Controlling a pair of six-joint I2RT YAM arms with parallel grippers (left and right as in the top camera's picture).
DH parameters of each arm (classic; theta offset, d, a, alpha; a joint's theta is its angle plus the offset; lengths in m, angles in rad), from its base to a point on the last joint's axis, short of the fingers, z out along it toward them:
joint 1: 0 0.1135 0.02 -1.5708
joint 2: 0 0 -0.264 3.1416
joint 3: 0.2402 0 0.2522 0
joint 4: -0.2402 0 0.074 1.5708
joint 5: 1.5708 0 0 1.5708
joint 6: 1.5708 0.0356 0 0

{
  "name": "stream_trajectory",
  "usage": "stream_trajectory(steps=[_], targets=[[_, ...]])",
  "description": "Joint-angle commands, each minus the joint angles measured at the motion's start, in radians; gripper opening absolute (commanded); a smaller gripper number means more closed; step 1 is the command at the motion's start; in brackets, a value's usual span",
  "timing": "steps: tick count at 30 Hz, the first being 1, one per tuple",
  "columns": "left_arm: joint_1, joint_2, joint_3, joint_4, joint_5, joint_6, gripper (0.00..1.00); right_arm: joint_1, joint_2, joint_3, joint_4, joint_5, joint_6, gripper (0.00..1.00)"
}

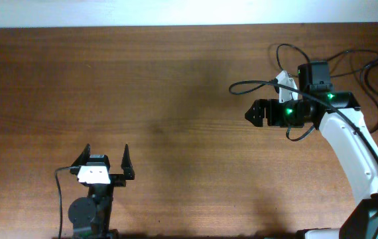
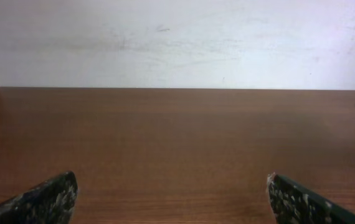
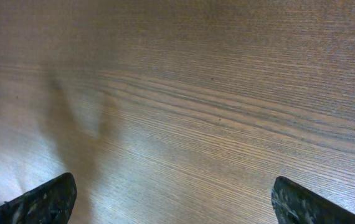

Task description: Untangle cables

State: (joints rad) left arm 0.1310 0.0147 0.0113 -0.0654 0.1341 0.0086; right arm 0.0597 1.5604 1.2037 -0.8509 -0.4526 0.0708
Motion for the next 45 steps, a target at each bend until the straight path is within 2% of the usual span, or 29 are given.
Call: stream_trajectory(steps=[1,12,15,17,18,19,20,22,25,31,35,38,45], targets=[[-0.004,-0.010,-0.001,-0.007,0.000,0.023,0.99,0.006,-0.009,-0.003,0.003,0.002,-0.011,0.99],[-0.004,-0.010,-0.002,-0.007,0.000,0.023,0.99,0.006,-0.003,-0.003,0.003,0.012,-0.011,0.99],[-0.004,-0.010,-0.002,-0.007,0.000,0.023,0.99,0.006,-0.002,-0.003,0.088,0.266,-0.011,0.99],[-0.004,-0.010,-0.001,-0.007,0.000,0.023,0.99,0.007,-0.002,-0.003,0.126,0.280,-0.011,0.99],[-0.004,-0.010,-0.002,-0.007,0.000,0.023,0.99,0.007,-0.014,-0.003,0.079,0.270,-0.011,0.99],[-0.004,-0.010,-0.002,-0.007,0.000,0.023,0.99,0.006,-0.037,-0.003,0.018,0.282,-0.011,0.99],[-0.004,-0.010,-0.001,-0.007,0.000,0.023,0.99,0.006,-0.066,-0.003,0.028,0.281,-0.011,0.99],[-0.004,-0.010,-0.001,-0.007,0.000,0.023,0.99,0.006,-0.115,-0.022,0.068,0.285,-0.045,0.99],[-0.004,-0.010,-0.001,-0.007,0.000,0.023,0.99,0.006,-0.246,-0.181,0.204,0.285,-0.067,0.99],[-0.004,-0.010,-0.002,-0.007,0.000,0.023,0.99,0.005,-0.444,-0.270,0.238,0.334,-0.067,0.99],[-0.004,-0.010,-0.002,-0.007,0.000,0.023,0.99,0.005,-0.603,-0.542,0.592,0.271,-0.067,0.99],[-0.004,-0.010,-0.002,-0.007,0.000,0.023,0.99,0.005,-0.838,-0.805,0.883,0.246,-0.068,0.99],[-0.004,-0.010,-0.002,-0.007,0.000,0.023,0.99,0.005,-1.110,-1.138,1.227,0.194,-0.067,0.99]])
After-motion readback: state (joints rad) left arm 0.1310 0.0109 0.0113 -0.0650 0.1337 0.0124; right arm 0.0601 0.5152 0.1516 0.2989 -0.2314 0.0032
